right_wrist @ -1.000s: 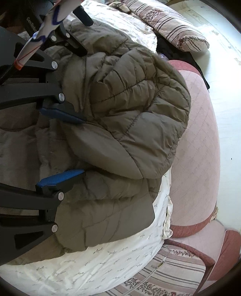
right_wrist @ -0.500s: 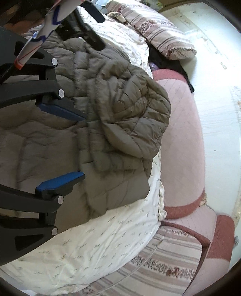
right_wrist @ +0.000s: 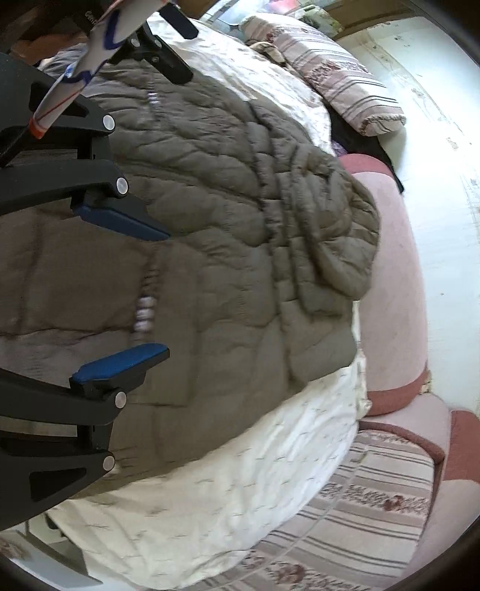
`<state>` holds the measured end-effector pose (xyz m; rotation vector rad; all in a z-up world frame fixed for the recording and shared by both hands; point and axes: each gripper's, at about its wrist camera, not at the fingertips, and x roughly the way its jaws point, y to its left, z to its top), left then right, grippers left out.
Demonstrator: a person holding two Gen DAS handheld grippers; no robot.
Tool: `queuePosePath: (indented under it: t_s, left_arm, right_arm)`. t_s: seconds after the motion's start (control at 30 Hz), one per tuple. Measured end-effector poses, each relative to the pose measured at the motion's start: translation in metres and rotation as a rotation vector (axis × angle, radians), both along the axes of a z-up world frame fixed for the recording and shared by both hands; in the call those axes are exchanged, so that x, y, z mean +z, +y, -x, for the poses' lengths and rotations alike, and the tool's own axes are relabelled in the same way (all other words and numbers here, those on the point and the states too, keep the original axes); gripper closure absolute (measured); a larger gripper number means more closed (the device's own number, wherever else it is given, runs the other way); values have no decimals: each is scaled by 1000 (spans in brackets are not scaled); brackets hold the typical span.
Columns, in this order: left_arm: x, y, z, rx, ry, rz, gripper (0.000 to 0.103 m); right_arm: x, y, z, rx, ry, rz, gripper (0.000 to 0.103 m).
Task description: Fold large clothes
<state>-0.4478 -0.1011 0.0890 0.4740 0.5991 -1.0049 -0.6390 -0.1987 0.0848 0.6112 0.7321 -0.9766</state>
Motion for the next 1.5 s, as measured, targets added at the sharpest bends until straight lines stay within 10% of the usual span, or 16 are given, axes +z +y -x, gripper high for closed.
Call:
queuePosePath:
  t_s: [0.4,0.9,1.13,1.5]
  left_arm:
    - [-55,94,-52,232,132,-132,0]
    - [-76,103,-39,237,70,-130,0]
    - [-80,106,-35,223,32,-98,0]
    - [-83,103,-35,232,18,-87,0]
  right_arm:
    - [-44,54,35,34,72,-30,41]
    - [-43,81,60,49,20,42,39]
    - [-12,56,122,-187,-60,163,32]
    - [-54,14,190,-348,-254,-58,29]
